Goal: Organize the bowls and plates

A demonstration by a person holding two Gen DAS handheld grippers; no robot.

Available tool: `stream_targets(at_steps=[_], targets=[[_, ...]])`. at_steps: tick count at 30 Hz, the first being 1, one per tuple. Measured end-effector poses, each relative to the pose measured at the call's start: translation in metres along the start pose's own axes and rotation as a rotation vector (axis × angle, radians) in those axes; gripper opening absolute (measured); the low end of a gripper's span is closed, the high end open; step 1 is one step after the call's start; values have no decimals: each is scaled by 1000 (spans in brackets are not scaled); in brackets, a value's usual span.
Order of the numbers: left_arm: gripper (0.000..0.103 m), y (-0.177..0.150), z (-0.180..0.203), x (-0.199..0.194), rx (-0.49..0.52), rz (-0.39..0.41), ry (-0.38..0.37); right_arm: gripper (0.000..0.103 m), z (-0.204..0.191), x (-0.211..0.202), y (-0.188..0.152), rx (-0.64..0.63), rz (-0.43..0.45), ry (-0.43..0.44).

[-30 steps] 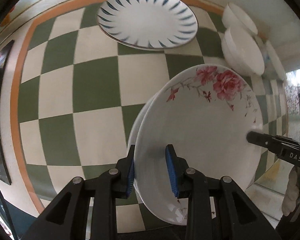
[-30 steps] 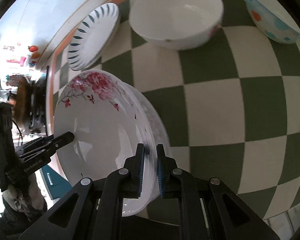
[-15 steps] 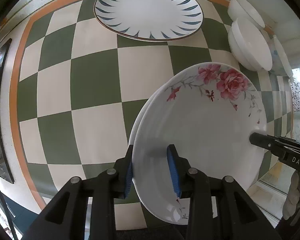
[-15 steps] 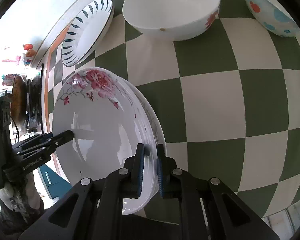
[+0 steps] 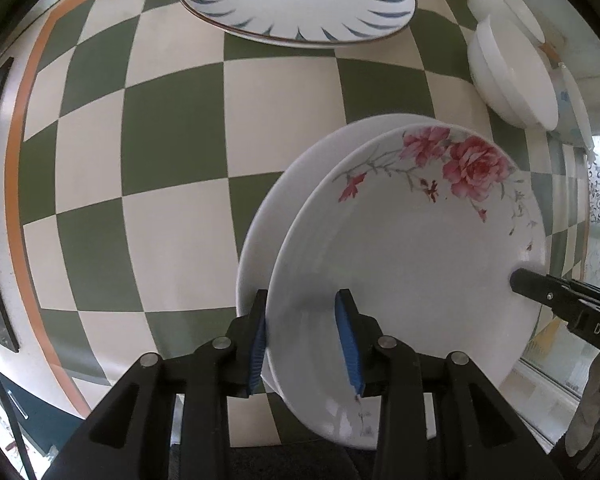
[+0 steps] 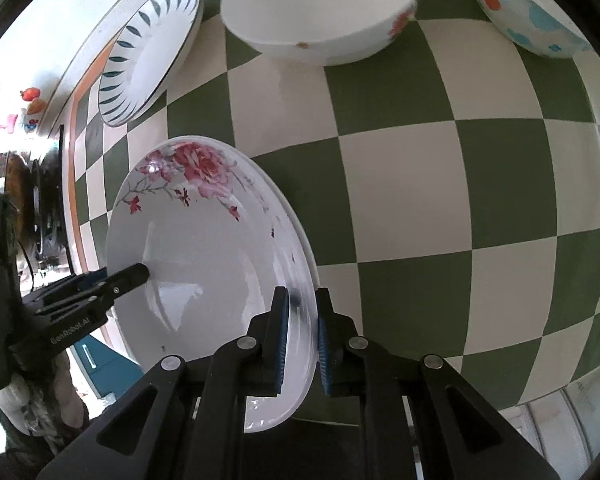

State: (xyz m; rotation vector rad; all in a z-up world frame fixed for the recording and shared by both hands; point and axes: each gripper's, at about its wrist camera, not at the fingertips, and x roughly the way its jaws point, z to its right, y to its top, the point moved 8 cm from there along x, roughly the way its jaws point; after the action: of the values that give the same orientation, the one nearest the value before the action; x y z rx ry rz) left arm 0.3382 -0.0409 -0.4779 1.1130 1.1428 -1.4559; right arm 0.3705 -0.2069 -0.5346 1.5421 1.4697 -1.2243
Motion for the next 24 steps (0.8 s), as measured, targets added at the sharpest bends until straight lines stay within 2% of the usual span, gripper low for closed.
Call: stream_targets(at_steps=[3, 9, 15, 19, 21, 24], targets=[[29, 2, 3, 1, 5, 4, 5, 19, 3, 2, -2, 14, -15, -4], [30, 3, -1, -6, -20, 13, -3, 20, 6, 4, -3, 28, -48, 40], [30, 2, -11, -39, -51, 62, -42, 20, -3, -31, 5, 13, -2, 66], [30, 22, -17, -78, -72, 162, -76, 22, -33, -73, 28, -32, 86, 100], [31, 42, -24, -94, -98, 209, -100, 36, -55, -91, 50, -60, 133, 134], [32, 77, -47, -103, -146, 237, -117, 40, -80, -103, 88, -92, 178, 157]])
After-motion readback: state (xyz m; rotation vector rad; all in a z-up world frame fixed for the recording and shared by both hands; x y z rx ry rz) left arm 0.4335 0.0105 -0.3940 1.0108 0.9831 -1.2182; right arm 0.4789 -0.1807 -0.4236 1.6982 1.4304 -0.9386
